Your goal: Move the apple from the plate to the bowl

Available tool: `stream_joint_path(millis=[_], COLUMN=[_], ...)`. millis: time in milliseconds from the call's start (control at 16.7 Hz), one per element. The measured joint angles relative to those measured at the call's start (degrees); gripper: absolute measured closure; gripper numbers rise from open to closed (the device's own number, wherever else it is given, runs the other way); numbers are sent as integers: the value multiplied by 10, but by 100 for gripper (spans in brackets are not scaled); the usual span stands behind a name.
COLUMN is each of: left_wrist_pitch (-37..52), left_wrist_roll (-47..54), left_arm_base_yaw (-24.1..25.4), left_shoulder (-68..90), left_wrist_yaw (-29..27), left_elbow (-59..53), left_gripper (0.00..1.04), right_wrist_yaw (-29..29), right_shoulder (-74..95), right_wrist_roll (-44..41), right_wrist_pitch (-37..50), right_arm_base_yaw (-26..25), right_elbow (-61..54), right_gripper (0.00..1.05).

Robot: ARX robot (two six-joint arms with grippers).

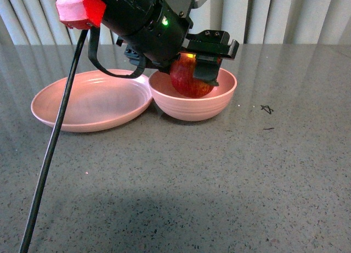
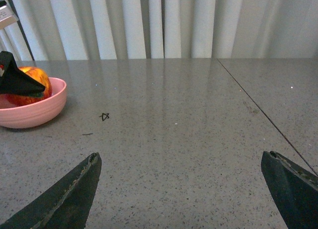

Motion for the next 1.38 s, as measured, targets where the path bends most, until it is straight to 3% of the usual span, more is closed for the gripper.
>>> stream_joint_path(millis=[659, 839, 1379], left_wrist_pitch=[-1, -3, 25], left_wrist_roll=[-1, 0, -3], left_arm_base_yaw=[0, 0, -1], left_shoulder=[19, 19, -11], left_wrist_yaw=[0, 4, 10], left_elbow=[15, 17, 23], left_gripper=[34, 5, 7], right_wrist_yaw=[0, 0, 0], right_shoulder=[0, 0, 0], right_wrist_roll=[0, 0, 0], right_wrist_pitch=[0, 0, 0], right_arm_base_yaw=[0, 0, 0], right_elbow=[0, 0, 0], right_gripper=[7, 7, 7])
